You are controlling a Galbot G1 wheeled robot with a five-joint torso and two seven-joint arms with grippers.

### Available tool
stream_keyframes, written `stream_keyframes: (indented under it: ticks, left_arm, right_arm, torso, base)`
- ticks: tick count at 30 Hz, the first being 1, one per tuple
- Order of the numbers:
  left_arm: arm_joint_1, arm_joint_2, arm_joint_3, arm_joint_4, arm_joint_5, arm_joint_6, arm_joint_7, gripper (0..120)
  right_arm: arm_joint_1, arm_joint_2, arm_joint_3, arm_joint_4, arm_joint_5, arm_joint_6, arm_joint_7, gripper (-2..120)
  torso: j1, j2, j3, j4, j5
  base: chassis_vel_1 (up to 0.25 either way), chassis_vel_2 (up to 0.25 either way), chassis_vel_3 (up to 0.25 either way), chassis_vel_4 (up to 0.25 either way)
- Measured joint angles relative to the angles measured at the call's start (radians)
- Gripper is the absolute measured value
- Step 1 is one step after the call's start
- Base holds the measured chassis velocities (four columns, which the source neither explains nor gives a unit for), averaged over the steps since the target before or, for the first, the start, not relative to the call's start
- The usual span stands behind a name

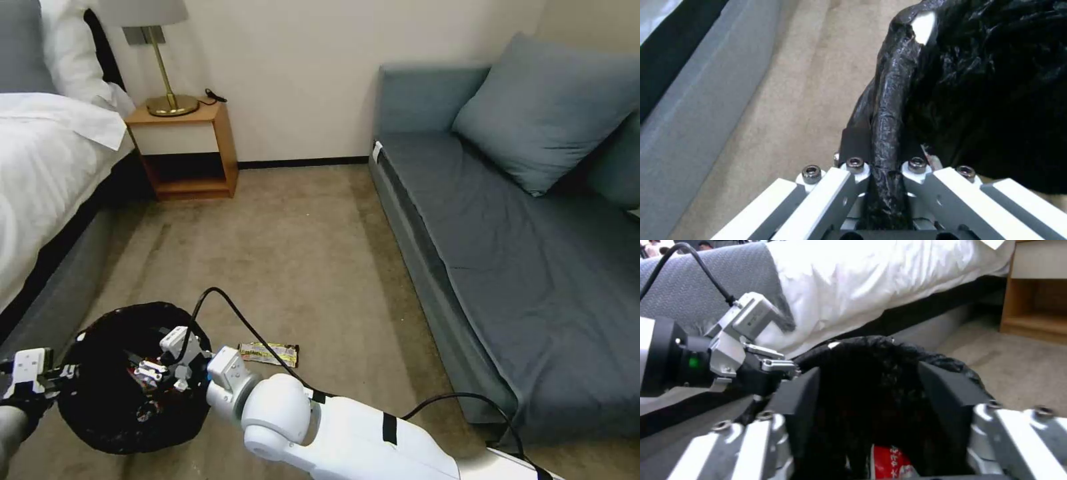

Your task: Pick up the trash bin, then pick up the garbage on the floor and place it into the trash bin.

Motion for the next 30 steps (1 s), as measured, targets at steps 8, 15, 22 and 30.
stream_keyframes:
  ticks: [8, 15, 22, 30]
  left_arm:
    - [-0.012, 0.011, -0.018, 0.025, -0.024, 0.001, -0.004, 3]
    - [0.001, 0.020, -0.060, 0.048, -0.046, 0.000, -0.003, 3]
    - [-0.009, 0.024, -0.064, 0.057, -0.054, -0.001, -0.002, 3]
    - [-0.016, 0.019, -0.052, 0.057, -0.052, -0.001, -0.003, 3]
  right_arm:
    - [-0.125, -0.062, 0.130, 0.044, -0.078, 0.044, -0.006, 95]
    - [-0.294, -0.180, 0.340, 0.060, -0.317, 0.199, -0.084, 100]
    - [-0.406, -0.233, 0.493, 0.050, -0.431, 0.334, -0.141, 100]
    - [-0.456, -0.233, 0.519, 0.049, -0.442, 0.352, -0.146, 100]
  torso:
    - [0.000, 0.000, 0.000, 0.0001, 0.0003]
    - [0.000, 0.000, 0.000, 0.0000, 0.0003]
    - [0.000, 0.000, 0.000, -0.0001, 0.0005]
    - [0.000, 0.000, 0.000, 0.0000, 0.0004]
  base:
    - [0.000, 0.000, 0.000, 0.000]
    - [0.000, 0.000, 0.000, 0.000]
    - [0.000, 0.000, 0.000, 0.000]
    - [0.000, 0.000, 0.000, 0.000]
